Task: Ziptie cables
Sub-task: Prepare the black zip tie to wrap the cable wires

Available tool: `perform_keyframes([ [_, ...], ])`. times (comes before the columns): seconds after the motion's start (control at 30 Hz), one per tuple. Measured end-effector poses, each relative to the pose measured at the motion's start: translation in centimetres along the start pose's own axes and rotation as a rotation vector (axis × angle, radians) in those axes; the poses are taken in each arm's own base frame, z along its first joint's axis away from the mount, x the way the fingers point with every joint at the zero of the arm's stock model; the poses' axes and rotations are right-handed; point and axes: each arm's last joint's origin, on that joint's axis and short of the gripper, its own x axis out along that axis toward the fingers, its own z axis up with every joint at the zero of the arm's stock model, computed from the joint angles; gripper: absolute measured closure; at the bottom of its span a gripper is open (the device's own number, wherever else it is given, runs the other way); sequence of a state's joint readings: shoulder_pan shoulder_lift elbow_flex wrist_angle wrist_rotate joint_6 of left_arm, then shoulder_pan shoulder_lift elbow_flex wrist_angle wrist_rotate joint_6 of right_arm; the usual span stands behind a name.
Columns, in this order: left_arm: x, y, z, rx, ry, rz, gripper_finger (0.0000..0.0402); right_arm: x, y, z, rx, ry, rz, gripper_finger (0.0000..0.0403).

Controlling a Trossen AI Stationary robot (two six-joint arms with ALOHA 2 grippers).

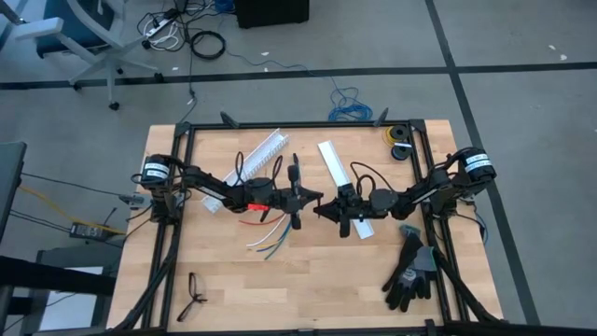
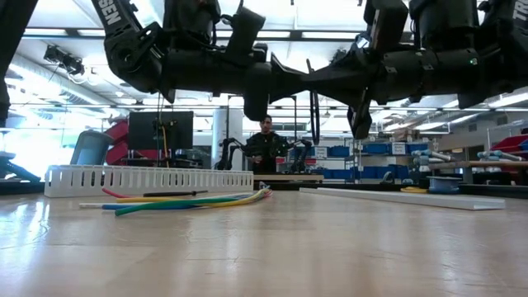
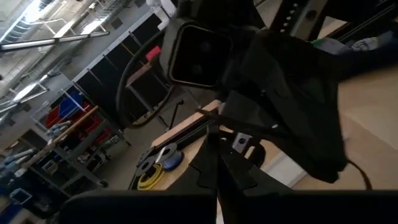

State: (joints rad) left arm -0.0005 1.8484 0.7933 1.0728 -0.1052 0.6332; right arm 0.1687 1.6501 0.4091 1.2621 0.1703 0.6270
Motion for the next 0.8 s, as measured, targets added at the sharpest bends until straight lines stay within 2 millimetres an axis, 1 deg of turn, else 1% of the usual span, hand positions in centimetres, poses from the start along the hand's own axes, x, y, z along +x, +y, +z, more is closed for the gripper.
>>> perform_keyframes([
  [0.3,0.01,0.46,0.26,0.029,-0.031,0.042,0.0401,-0.18,0.78,-0.6,0.012,0.009,0.007,0.0403],
  [0.4,0.0,0.5,0.33,0.031,-0.037,0.046,0.0401,-0.22,0.66,-0.81,0.019,0.019,-0.019,0.0403],
  [0.8,0.0,0.45,0.28,0.038,-0.031,0.043,0.0401,-0.23,0.66,-0.69,0.006,-0.004,-0.032,0.0403],
])
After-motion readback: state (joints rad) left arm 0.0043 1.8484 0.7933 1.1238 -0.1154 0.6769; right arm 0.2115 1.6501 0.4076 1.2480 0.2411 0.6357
